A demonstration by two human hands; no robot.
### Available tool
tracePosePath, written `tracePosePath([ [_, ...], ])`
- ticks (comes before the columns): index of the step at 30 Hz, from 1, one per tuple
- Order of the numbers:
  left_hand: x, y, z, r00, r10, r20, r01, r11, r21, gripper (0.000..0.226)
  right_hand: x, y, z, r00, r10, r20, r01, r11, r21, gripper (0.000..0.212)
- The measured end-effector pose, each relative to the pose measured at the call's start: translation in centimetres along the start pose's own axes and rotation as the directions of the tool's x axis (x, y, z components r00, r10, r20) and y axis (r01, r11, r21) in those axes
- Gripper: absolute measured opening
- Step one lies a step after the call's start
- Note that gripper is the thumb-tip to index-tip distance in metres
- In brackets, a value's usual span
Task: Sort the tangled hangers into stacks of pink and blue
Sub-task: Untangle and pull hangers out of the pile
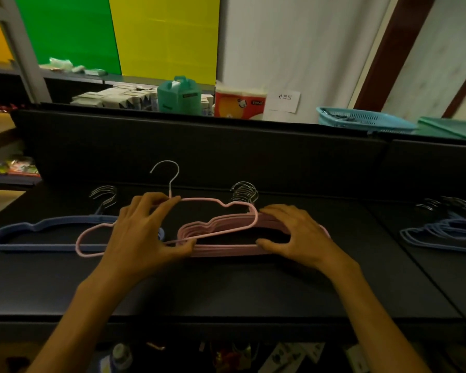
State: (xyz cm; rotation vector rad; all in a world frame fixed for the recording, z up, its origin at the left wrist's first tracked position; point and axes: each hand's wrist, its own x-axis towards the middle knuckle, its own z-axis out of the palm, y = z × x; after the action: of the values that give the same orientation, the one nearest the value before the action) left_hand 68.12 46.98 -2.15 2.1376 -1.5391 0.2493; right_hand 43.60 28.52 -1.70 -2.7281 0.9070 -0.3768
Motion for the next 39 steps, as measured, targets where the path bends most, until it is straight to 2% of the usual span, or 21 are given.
tracePosePath([
  [5, 1.0, 3.3, 1.1, 0.999, 0.029, -0.014, -0.028, 0.999, 0.039, 0.098, -1.6, 3.7, -1.3, 0.990, 0.081, -0.119, -0.093, 0.991, -0.100, 0.064],
  [10, 1.9, 7.1, 3.1, 0.997, 0.051, 0.054, -0.056, 0.994, 0.097, 0.101, -3.0, 6.8, -2.5, 0.976, 0.142, -0.165, -0.163, 0.979, -0.125, 0.055],
  [17, 2.9, 11.6, 5.2, 0.989, 0.035, 0.145, -0.052, 0.992, 0.116, 0.106, -4.3, 10.5, -3.8, 0.967, 0.156, -0.202, -0.185, 0.973, -0.136, 0.054],
  [21, 3.6, 13.4, 6.1, 0.981, 0.030, 0.192, -0.056, 0.990, 0.131, 0.098, -4.9, 12.5, -3.9, 0.965, 0.142, -0.219, -0.167, 0.980, -0.104, 0.053],
  [25, 4.0, 14.0, 6.7, 0.977, 0.019, 0.210, -0.046, 0.991, 0.123, 0.093, -5.4, 13.6, -3.7, 0.963, 0.163, -0.216, -0.185, 0.979, -0.083, 0.054],
  [31, 3.9, 13.4, 6.9, 0.968, 0.023, 0.250, -0.044, 0.996, 0.078, 0.104, -5.4, 13.7, -3.5, 0.962, 0.179, -0.206, -0.194, 0.979, -0.057, 0.054],
  [39, 4.7, 13.0, 6.3, 0.943, 0.022, 0.331, -0.072, 0.988, 0.138, 0.092, -5.8, 12.7, -3.6, 0.957, 0.205, -0.205, -0.220, 0.974, -0.057, 0.054],
])
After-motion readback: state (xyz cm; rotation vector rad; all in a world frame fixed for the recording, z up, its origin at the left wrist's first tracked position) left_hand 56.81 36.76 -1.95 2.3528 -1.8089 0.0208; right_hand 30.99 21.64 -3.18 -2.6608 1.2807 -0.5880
